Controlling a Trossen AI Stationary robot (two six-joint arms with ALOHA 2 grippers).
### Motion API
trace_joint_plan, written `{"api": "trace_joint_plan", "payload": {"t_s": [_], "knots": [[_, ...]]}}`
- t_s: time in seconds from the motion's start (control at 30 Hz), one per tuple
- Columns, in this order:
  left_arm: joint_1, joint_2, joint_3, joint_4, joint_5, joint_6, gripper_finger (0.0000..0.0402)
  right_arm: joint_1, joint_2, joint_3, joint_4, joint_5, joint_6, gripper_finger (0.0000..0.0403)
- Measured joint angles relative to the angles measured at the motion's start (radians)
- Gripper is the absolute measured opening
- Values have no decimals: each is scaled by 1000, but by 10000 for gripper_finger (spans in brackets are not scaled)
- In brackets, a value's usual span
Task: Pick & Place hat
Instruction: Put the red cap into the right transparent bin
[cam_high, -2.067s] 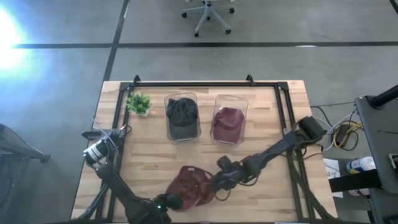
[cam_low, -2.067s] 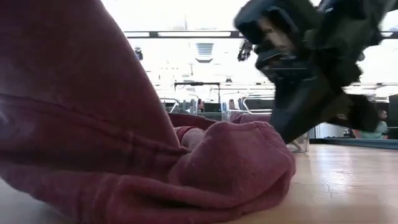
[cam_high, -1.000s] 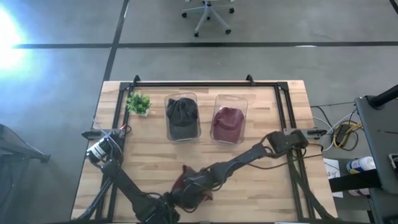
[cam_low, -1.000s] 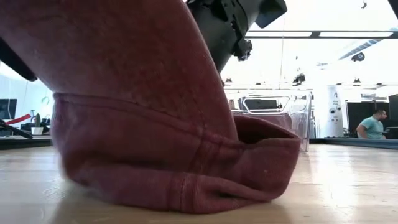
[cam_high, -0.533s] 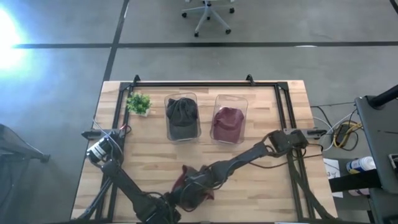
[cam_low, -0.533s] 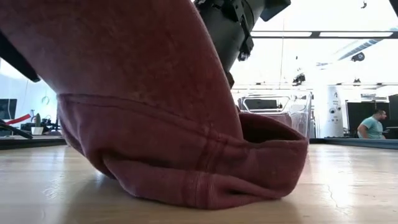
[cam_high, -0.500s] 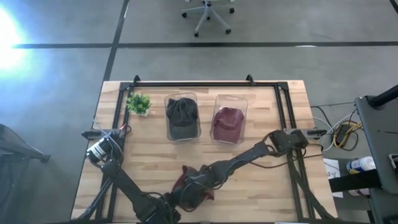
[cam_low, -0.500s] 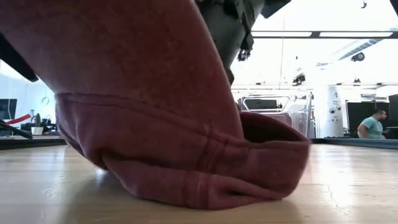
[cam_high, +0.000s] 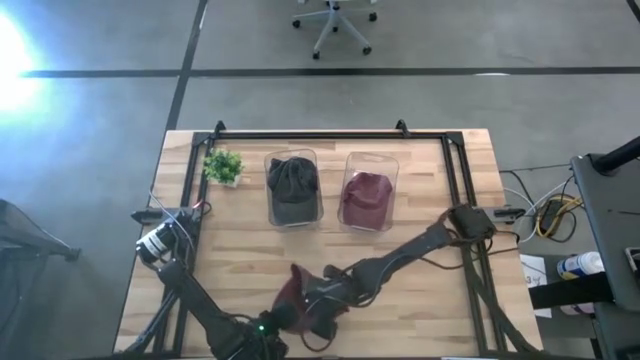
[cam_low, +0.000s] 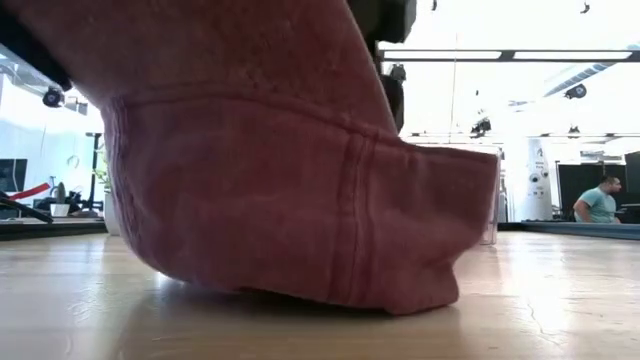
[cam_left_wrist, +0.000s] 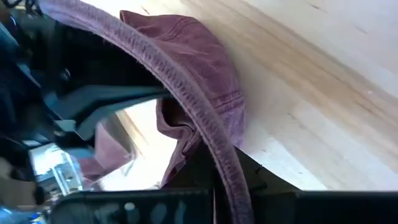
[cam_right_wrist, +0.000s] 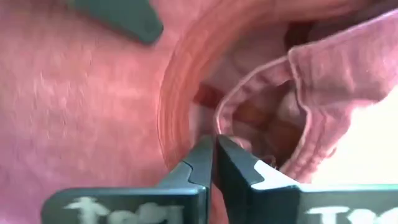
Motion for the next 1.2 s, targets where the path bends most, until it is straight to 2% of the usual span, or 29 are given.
{"api": "trace_joint_plan", "payload": {"t_s": [0.23,0.3,0.4,0.53,0.7,0.9,1.07,1.2], "knots": [[-12,0,-8,2,35,-28,14,0,-73,1,-16,20,-164,80],[-10,0,-11,-1,34,-68,14,6,-96,1,-61,61,-197,93],[-13,0,-11,3,-12,-165,14,27,-158,0,-159,185,-206,105],[-15,0,-10,21,-96,-355,14,73,-267,-10,-292,427,-152,109],[-10,0,-17,125,-166,-512,14,157,-391,-36,-448,749,74,102],[23,9,-32,353,-282,-603,14,252,-465,-109,-579,1000,381,90],[72,11,-76,583,-371,-753,14,297,-477,-118,-785,1112,710,82],[111,11,-89,684,-414,-917,14,313,-478,-120,-948,1072,945,77]]}}
